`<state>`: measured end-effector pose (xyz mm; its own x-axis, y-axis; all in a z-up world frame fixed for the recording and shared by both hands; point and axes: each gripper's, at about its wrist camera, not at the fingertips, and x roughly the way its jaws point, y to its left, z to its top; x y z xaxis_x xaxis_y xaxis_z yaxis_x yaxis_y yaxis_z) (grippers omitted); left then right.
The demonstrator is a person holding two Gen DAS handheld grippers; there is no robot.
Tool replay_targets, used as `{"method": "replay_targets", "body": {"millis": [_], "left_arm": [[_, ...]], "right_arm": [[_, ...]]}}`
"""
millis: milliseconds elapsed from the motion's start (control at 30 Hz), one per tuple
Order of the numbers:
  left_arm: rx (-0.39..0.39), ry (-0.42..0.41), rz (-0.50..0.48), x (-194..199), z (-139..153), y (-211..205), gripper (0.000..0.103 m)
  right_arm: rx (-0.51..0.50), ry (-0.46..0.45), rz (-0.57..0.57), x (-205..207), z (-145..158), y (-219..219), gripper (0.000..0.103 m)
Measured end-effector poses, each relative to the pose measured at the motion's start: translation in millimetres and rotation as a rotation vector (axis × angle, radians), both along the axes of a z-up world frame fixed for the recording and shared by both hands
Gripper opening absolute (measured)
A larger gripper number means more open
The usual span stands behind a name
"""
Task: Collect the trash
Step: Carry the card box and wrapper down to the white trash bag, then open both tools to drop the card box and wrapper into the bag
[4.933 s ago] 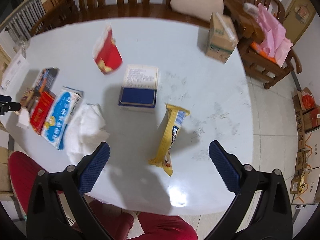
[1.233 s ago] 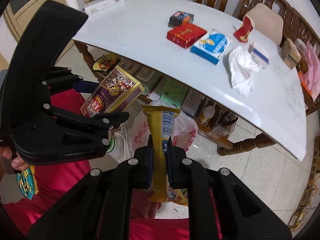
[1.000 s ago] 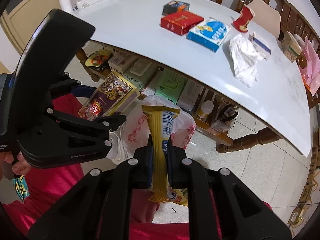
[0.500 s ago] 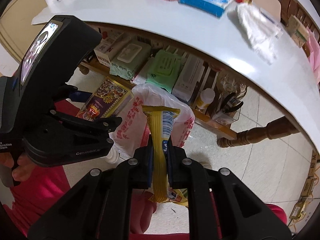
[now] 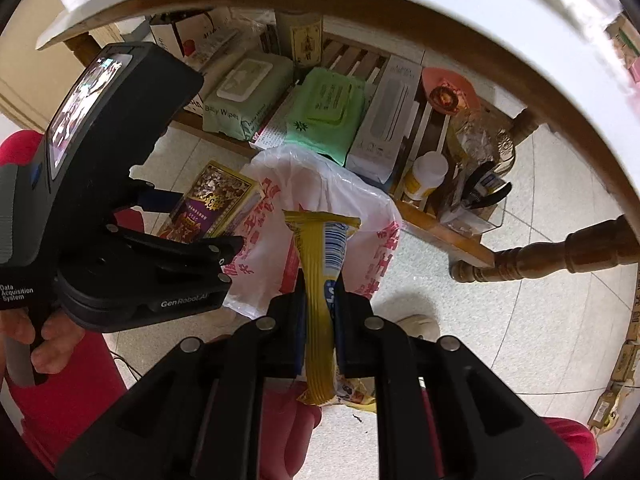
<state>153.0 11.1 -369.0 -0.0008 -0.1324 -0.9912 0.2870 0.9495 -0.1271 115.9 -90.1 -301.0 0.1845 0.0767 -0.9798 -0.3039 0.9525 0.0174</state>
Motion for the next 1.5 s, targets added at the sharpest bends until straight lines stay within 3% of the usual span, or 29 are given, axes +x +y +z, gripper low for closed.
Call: {"method": "replay_targets", "body": {"millis": [967,1367,1433,1500], "left_arm": [[-0.003,0.128,0.057,29.4,-69.2,4.7,0.058],[-0.002,0.177,0.068,34.7,-87.1,2.3,0.06],[0.005,0.187,0.07,35.1,-90.1,2.4,0.068],[0.005,0.184,0.069,34.6,-90.4,1.7,0.073]], "right_arm": [[0.025,0.201,-0.074,36.5,-120.5,-3.6,0.012],[0.064,0.254,-0.068,38.9,-142.8,-0.8,0.012],[0.061,0.259,-0.057,38.1,-144.4,0.9,0.02],[0.062,0.255,-0.055,37.9,-143.9,1.3,0.051]]}}
